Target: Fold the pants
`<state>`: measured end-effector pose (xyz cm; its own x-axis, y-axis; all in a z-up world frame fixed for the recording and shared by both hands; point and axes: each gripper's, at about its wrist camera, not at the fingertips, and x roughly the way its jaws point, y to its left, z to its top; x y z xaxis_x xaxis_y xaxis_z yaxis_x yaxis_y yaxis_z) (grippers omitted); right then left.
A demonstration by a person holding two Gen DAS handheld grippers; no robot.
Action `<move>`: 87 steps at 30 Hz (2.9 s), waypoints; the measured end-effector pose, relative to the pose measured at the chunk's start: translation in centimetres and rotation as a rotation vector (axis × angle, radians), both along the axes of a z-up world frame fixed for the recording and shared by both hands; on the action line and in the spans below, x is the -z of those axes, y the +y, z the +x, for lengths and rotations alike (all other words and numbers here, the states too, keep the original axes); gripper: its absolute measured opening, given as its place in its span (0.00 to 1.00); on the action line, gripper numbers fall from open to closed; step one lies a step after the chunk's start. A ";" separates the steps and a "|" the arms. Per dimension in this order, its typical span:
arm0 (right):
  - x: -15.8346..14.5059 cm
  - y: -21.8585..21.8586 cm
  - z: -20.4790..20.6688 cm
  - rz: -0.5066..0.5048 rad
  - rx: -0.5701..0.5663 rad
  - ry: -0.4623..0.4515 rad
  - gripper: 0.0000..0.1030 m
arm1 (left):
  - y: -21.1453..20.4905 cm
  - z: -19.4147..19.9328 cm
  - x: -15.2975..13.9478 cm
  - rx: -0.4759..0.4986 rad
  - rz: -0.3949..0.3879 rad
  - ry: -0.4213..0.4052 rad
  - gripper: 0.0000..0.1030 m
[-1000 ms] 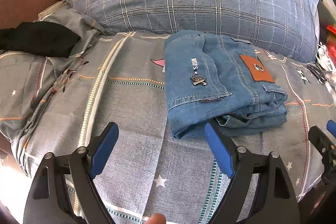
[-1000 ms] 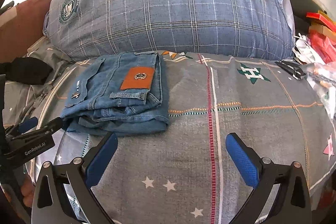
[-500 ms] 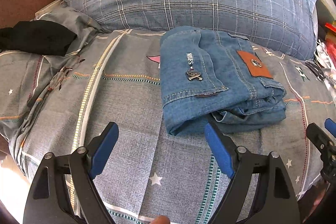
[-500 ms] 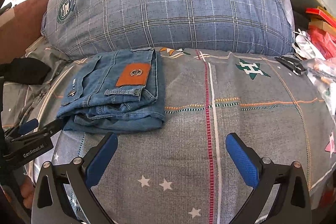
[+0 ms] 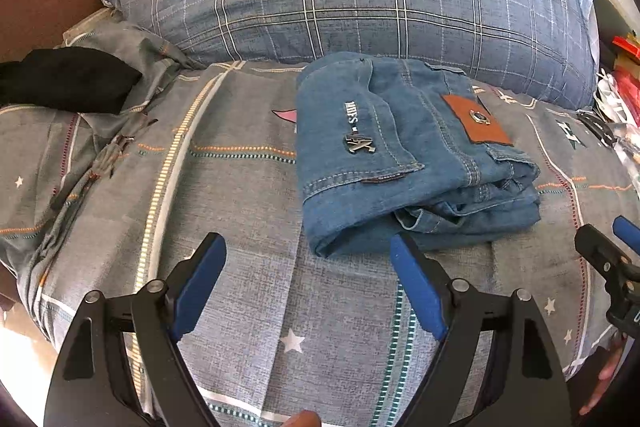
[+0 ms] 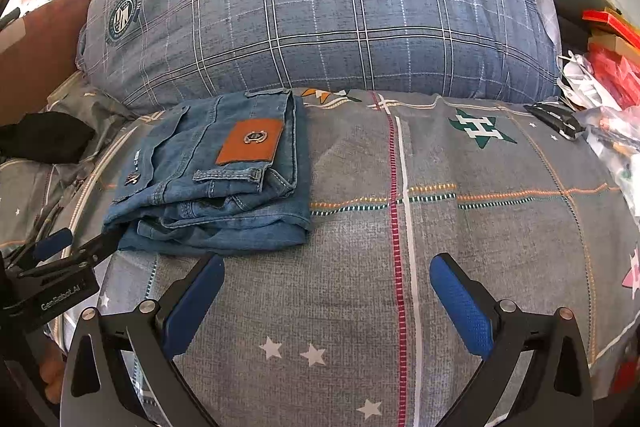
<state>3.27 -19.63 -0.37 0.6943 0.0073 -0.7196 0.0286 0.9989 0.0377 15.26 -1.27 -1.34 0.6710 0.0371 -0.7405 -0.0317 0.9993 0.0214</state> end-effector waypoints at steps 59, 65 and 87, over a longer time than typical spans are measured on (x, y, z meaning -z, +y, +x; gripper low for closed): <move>0.5 -1.8 -0.1 -0.046 0.020 0.019 1.00 | -1.7 -0.9 -0.9 0.070 -0.006 -0.005 0.82; 0.8 -1.9 -0.2 -0.041 0.024 0.024 1.00 | -1.8 -0.9 -0.8 0.073 -0.018 0.004 0.82; 1.4 -2.7 -0.1 -0.020 0.052 0.040 1.00 | -2.3 -1.1 -1.2 0.076 -0.059 0.007 0.82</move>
<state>3.21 -22.28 -1.76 0.6638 -0.0427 -0.7466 0.0820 0.9965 0.0159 14.19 -3.53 -0.11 0.6654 -0.0576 -0.7443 0.0443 0.9983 -0.0377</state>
